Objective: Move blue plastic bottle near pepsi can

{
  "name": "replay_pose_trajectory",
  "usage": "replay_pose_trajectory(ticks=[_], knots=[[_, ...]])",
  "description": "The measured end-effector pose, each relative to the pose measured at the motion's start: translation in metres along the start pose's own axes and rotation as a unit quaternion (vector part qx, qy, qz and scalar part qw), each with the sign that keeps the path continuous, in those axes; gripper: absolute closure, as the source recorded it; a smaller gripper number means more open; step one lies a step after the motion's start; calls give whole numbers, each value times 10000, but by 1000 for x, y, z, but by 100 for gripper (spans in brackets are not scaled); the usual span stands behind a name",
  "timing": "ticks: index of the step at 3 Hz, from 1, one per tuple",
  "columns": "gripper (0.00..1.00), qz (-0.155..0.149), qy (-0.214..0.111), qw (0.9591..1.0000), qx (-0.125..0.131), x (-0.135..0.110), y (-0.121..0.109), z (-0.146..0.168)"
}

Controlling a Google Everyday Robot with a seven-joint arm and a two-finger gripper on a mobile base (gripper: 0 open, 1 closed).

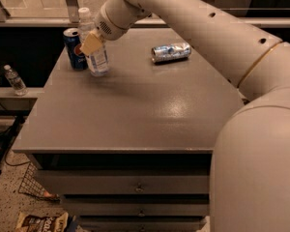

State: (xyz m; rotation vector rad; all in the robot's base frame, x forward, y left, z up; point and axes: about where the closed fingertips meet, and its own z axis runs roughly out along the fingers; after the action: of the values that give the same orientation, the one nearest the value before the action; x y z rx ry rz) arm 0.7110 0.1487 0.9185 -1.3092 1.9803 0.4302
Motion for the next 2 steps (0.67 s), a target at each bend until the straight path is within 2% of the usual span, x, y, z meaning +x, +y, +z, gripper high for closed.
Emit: replay_pose_trajectory(ticks=[2], knots=[[59,-10,17,10000,-40,0,3,5]])
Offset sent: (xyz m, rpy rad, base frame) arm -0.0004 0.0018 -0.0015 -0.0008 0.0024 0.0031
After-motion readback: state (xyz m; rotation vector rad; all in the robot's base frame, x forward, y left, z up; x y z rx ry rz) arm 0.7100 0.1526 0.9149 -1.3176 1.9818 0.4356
